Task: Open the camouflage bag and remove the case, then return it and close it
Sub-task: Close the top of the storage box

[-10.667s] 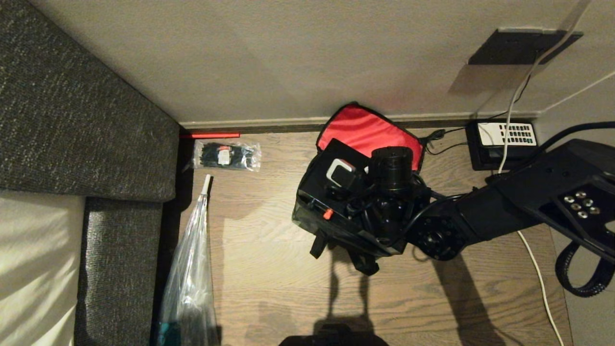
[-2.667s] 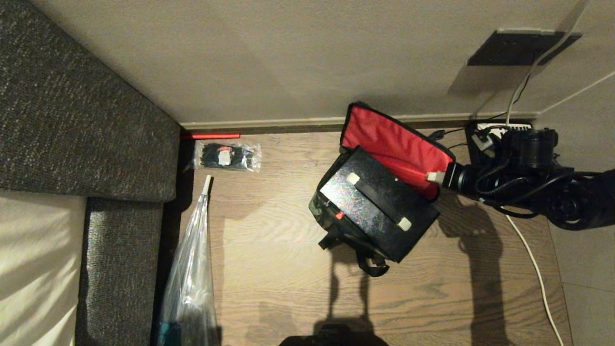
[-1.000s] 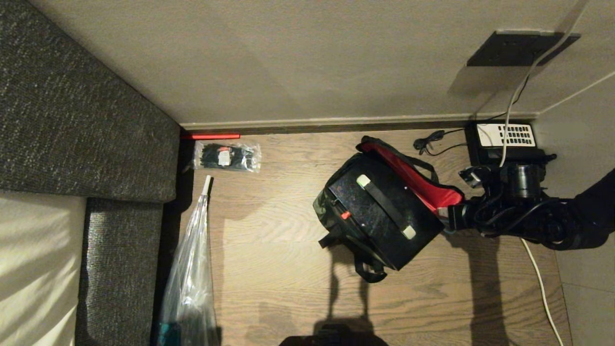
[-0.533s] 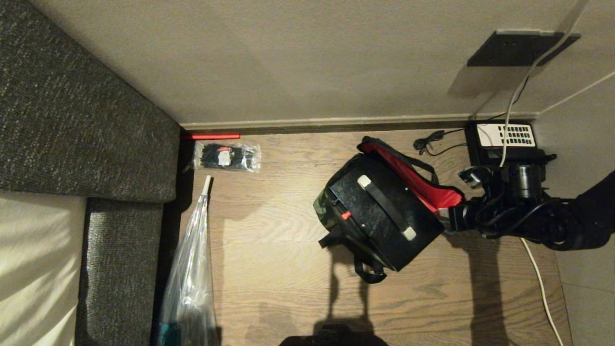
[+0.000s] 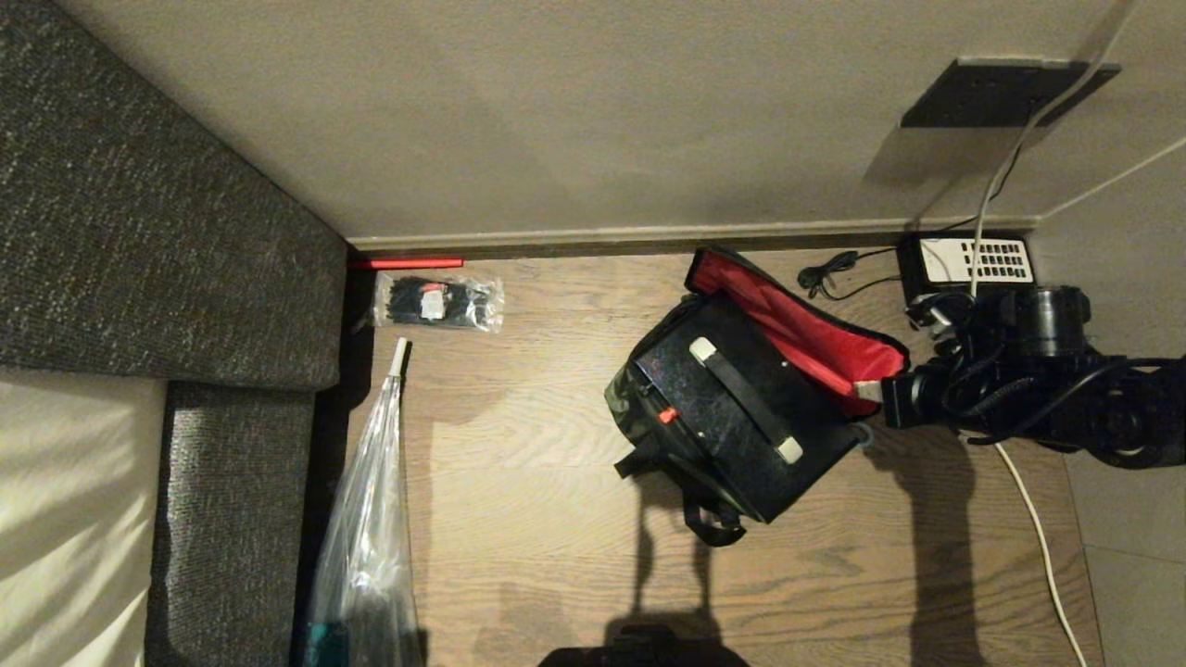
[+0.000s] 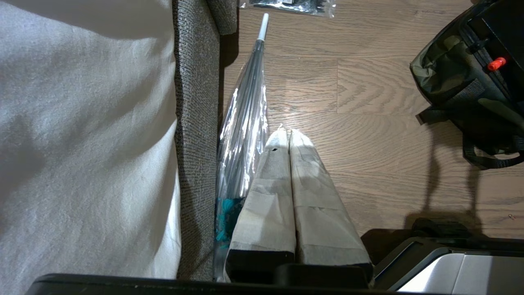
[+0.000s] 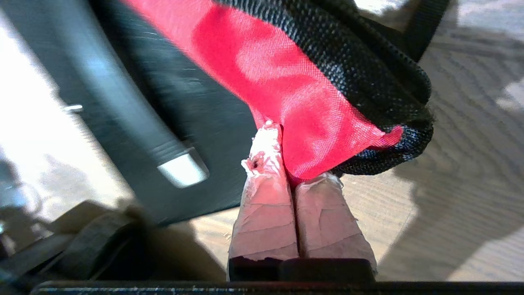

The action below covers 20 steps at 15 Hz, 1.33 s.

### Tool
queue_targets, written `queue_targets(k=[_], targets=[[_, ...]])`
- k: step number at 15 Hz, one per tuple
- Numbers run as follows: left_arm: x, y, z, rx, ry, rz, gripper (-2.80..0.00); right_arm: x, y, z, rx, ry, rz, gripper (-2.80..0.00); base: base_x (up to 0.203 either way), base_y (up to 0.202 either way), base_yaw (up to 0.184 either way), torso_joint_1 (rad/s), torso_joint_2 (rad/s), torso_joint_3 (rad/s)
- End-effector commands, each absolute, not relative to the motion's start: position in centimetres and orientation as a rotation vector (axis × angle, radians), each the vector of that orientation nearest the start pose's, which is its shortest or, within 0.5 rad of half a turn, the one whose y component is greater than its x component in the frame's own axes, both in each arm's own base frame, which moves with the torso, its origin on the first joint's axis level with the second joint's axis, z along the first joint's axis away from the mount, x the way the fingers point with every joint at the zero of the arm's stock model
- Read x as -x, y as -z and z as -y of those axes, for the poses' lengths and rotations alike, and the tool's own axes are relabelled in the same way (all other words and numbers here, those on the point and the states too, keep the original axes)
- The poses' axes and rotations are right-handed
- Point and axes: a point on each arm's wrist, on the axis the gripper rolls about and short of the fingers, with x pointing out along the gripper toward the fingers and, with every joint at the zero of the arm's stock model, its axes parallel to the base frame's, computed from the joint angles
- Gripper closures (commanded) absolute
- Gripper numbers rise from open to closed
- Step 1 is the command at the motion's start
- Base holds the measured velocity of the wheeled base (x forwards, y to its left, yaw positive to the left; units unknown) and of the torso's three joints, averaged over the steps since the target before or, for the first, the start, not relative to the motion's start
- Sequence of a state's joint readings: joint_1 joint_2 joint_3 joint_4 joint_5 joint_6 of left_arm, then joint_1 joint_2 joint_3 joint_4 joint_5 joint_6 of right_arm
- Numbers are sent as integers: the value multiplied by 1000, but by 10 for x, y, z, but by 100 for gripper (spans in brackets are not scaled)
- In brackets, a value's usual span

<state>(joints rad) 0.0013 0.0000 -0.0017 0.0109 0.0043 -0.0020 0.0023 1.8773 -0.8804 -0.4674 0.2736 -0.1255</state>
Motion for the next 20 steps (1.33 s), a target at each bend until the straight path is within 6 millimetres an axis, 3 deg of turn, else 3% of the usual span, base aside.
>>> queue_targets(k=[1, 4, 7, 12, 14, 16, 20], targets=[[23, -75, 0, 3, -6, -8, 0, -317, -161, -11, 63, -318, -449, 0, 0, 0, 0, 0, 0, 0], [23, -75, 0, 3, -6, -8, 0, -301, -187, -13, 79, -325, -378, 0, 0, 0, 0, 0, 0, 0], [23, -75, 0, 3, -6, -8, 0, -298, -199, -20, 82, -341, -329, 0, 0, 0, 0, 0, 0, 0], [23, -75, 0, 2, -6, -8, 0, -290, -196, -25, 56, -360, -381, 0, 0, 0, 0, 0, 0, 0], [23, -75, 0, 2, -6, -8, 0, -287, -211, -24, 63, -357, -319, 0, 0, 0, 0, 0, 0, 0], [23, -75, 0, 3, -6, -8, 0, -289, -197, -25, 61, -361, -372, 0, 0, 0, 0, 0, 0, 0], [23, -75, 0, 3, -6, -8, 0, -275, -223, -28, 65, -371, -304, 0, 0, 0, 0, 0, 0, 0]])
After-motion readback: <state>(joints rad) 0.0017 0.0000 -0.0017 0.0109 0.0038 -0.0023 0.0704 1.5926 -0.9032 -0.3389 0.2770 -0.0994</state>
